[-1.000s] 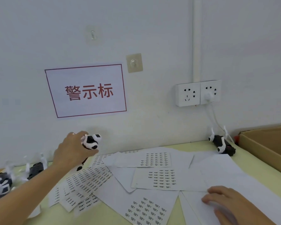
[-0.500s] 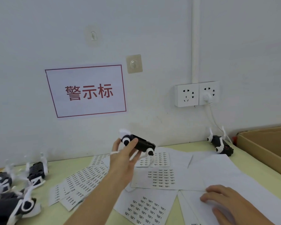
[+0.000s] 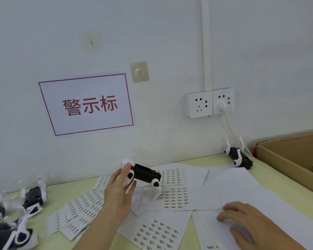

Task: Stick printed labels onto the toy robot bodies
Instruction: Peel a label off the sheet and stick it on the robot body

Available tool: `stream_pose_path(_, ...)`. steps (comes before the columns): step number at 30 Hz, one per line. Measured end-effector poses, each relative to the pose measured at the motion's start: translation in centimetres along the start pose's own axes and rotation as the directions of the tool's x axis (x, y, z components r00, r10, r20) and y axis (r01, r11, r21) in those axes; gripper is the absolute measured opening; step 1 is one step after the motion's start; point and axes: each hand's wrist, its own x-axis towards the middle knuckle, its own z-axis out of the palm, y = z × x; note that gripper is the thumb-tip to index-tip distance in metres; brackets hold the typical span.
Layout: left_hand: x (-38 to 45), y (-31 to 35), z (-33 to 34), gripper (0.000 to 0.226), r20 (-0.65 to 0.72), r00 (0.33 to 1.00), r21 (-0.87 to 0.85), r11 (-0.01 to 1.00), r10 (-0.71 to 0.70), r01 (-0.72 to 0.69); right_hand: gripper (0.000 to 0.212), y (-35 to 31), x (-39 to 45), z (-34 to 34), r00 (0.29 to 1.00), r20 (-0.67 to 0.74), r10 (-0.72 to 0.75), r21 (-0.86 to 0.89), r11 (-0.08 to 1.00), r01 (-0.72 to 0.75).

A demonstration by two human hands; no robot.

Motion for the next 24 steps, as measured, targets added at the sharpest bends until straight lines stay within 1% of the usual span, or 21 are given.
stream_pose_path(1,0.0,0.2,-0.5,0.049,-0.006,1.000,0.032,0.999,0.004,-0.004,0.008,0.2,-0.1,-0.2,1.000,0.014,0.002,-0.011,1.000,-0.002)
stream_pose_path(2,0.0,0.4,-1.0,0.048,-0.008,1.000,0.076,0.997,0.009,-0.009,0.013,-0.2,0.1,-0.2,0.998,0.051,-0.021,-0.002,1.000,0.021)
stream_pose_path(3,0.0,0.6,-1.5,0.048,-0.011,1.000,0.125,0.992,0.013,-0.011,0.011,-0.5,0.4,-0.6,0.998,0.070,0.006,0.011,1.000,-0.007)
stream_pose_path(5,0.1,0.9,-2.7,0.045,-0.031,0.999,0.224,0.974,0.037,-0.029,0.002,-0.1,0.3,-1.1,1.000,0.000,0.007,-0.086,0.996,-0.007)
stream_pose_path(6,0.3,1.2,-3.2,0.041,-0.049,0.997,0.284,0.958,0.066,-0.050,0.017,-0.2,0.3,-0.9,0.999,0.031,0.019,-0.078,0.997,-0.016)
stream_pose_path(7,0.5,1.5,-3.6,0.033,-0.072,0.992,0.349,0.935,0.100,-0.069,0.036,-0.3,0.3,-0.6,0.996,0.081,0.030,-0.059,0.998,-0.025)
stream_pose_path(8,0.7,1.8,-4.0,0.025,-0.093,0.987,0.410,0.909,0.129,-0.080,0.049,-0.2,0.2,-0.1,0.996,0.079,0.045,-0.062,0.997,-0.040)
stream_pose_path(10,0.8,2.3,-4.6,0.016,-0.106,0.983,0.509,0.857,0.150,-0.076,0.057,-0.3,0.1,0.1,0.993,0.098,0.066,-0.044,0.997,-0.062)
stream_pose_path(11,0.8,2.4,-4.7,0.016,-0.104,0.982,0.565,0.822,0.159,-0.073,0.057,-0.2,0.1,0.1,0.992,0.107,0.063,-0.036,0.998,-0.060)
stream_pose_path(13,0.7,2.4,-4.7,0.027,-0.101,0.973,0.696,0.713,0.209,-0.081,0.054,-0.3,0.3,0.1,0.990,0.134,0.048,-0.029,0.999,-0.045)
stream_pose_path(15,0.3,2.3,-4.1,0.049,-0.089,0.942,0.809,0.575,0.322,-0.120,0.040,-0.3,0.5,-0.2,0.993,0.117,0.021,-0.021,1.000,-0.019)
stream_pose_path(16,0.0,2.3,-3.7,0.059,-0.047,0.912,0.853,0.491,0.407,-0.176,0.032,-0.3,0.4,-0.2,0.996,0.086,0.002,-0.006,1.000,-0.002)
stream_pose_path(17,-0.3,2.4,-3.3,0.064,0.039,0.866,0.881,0.392,0.498,-0.265,0.025,-0.5,0.5,-0.2,0.996,0.088,0.000,0.024,1.000,-0.003)
stream_pose_path(18,-0.6,2.5,-2.7,0.064,0.167,0.810,0.886,0.275,0.562,-0.373,0.019,-0.7,0.6,-0.1,0.996,0.093,0.006,0.057,0.998,-0.011)
stream_pose_path(19,-0.8,2.6,-2.1,0.061,0.317,0.763,0.868,0.152,0.563,-0.473,0.016,-0.8,0.6,-0.1,0.995,0.094,0.014,0.065,0.998,-0.020)
stream_pose_path(20,-0.9,2.8,-1.5,0.059,0.459,0.739,0.836,0.039,0.493,-0.547,0.015,-0.8,0.6,0.0,0.998,0.068,0.010,0.060,0.998,-0.014)
stream_pose_path(21,-0.9,2.8,-1.0,0.061,0.569,0.737,0.809,-0.087,0.363,-0.582,0.015,-0.9,0.6,0.0,0.999,0.051,0.017,0.054,0.998,-0.020)
stream_pose_path(22,-0.6,2.8,-0.5,0.064,0.634,0.745,0.771,-0.251,0.207,-0.586,0.017,-0.8,0.6,0.0,1.000,0.013,0.015,0.045,0.999,-0.016)
stream_pose_path(23,-0.3,2.9,0.0,0.068,0.649,0.758,0.704,-0.427,0.062,-0.568,0.019,-0.7,0.7,0.0,1.000,-0.013,0.011,0.032,0.999,-0.010)
stream_pose_path(24,0.0,3.0,0.3,0.070,0.623,0.781,0.631,-0.560,-0.046,-0.536,0.022,-0.6,0.6,0.0,0.999,-0.051,-0.008,0.008,1.000,0.008)
